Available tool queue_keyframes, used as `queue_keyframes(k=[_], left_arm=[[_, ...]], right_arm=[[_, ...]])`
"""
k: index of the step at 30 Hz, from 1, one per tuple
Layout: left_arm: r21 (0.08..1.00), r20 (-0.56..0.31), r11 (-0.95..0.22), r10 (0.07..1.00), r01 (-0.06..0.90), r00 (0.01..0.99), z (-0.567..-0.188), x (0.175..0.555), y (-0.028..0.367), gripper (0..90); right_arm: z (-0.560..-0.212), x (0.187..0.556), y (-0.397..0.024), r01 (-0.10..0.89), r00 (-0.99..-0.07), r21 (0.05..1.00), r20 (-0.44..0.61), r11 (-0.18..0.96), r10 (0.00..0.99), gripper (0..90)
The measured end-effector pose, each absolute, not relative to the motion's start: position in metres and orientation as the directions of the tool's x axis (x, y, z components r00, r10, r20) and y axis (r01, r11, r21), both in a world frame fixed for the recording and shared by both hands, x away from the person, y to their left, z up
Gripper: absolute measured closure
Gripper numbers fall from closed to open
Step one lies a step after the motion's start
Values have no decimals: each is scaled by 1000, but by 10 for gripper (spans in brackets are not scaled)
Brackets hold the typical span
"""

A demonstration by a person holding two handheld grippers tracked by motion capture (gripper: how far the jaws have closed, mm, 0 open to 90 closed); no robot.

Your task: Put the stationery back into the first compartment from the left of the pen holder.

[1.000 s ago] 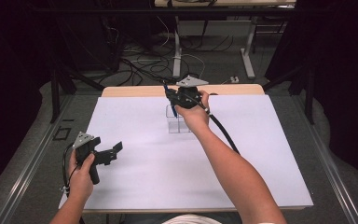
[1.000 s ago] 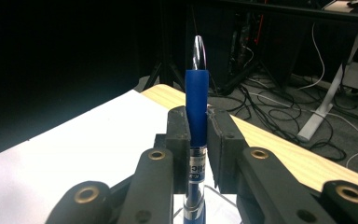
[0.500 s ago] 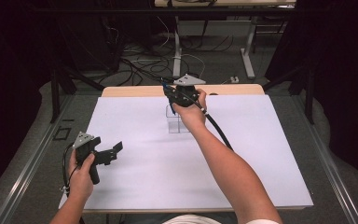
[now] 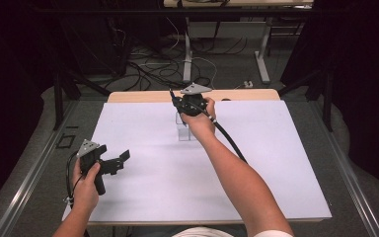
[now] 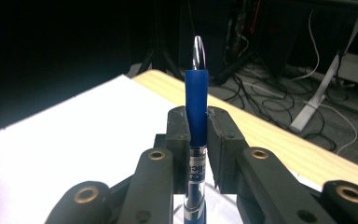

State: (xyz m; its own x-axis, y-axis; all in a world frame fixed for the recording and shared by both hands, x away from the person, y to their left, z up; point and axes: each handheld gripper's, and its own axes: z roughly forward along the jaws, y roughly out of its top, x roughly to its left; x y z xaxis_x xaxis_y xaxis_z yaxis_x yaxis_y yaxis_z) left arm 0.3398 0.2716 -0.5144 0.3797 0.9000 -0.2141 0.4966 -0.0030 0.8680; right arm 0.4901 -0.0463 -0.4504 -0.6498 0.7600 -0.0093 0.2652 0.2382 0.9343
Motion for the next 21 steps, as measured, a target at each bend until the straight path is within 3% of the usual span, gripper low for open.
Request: queue_keyframes(k=[6,16,21], left_arm=[[869,-214,-3,900,495,381,-515,340,271,2],[869,-212,-4,901,495,379,-515,340,271,2],[868,-211,-5,902,496,378,-515,340,272,2]], right_arm=[[-456,491,-47,317,-666,903,-4,288,746,780],[-443,485,-57,308,-674,912,8,272,739,521],[-438,478,-67,290,-668,920,-3,264,745,463]])
